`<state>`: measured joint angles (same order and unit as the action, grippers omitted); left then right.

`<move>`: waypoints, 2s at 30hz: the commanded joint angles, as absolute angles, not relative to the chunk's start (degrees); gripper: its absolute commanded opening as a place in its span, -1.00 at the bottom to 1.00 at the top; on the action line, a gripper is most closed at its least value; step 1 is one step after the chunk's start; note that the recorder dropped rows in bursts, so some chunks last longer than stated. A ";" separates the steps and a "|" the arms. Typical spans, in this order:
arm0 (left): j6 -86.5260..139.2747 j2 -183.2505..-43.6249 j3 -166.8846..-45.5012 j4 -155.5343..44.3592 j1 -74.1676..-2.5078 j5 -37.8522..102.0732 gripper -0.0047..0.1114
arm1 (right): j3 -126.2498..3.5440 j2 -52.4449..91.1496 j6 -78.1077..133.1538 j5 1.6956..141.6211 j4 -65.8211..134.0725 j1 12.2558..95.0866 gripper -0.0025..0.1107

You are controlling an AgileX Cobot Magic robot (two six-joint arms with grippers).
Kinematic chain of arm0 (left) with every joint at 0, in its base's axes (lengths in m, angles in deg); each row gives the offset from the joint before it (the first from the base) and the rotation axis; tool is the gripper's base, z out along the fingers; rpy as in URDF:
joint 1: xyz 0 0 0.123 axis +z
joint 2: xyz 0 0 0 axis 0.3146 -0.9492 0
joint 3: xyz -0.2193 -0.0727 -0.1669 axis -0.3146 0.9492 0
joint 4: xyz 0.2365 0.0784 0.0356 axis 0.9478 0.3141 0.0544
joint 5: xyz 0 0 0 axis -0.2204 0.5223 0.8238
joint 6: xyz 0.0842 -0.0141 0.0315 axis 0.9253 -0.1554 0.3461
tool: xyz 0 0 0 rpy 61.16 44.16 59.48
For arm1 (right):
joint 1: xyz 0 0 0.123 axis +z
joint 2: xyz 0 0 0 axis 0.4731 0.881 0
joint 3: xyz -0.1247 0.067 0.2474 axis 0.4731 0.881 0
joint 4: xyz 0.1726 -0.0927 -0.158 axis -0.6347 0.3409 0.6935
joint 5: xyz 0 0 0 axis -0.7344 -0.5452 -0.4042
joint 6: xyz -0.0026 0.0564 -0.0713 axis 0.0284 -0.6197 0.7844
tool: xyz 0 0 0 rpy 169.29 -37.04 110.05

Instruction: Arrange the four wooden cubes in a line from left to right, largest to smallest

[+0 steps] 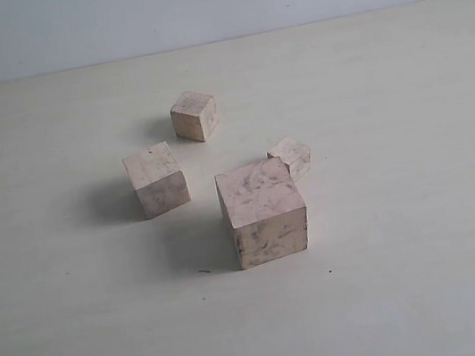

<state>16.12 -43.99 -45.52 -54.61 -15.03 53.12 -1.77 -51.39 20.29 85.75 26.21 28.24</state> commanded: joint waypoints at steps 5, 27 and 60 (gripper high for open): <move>15.96 -43.62 -45.50 -54.72 -15.11 52.52 -0.92 | -24.60 -37.20 19.26 68.88 25.97 27.99 -0.96; 15.96 -43.62 -45.50 -54.72 -15.11 52.52 -0.92 | -49.56 21.11 42.05 19.36 -4.43 55.61 -0.96; 15.96 -43.62 -45.50 -54.72 -15.11 52.52 -0.92 | -49.56 28.10 77.29 14.38 -37.64 57.04 -0.34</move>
<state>16.12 -43.99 -45.52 -54.61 -15.03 53.12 -49.15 28.32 78.57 15.27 -40.24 55.84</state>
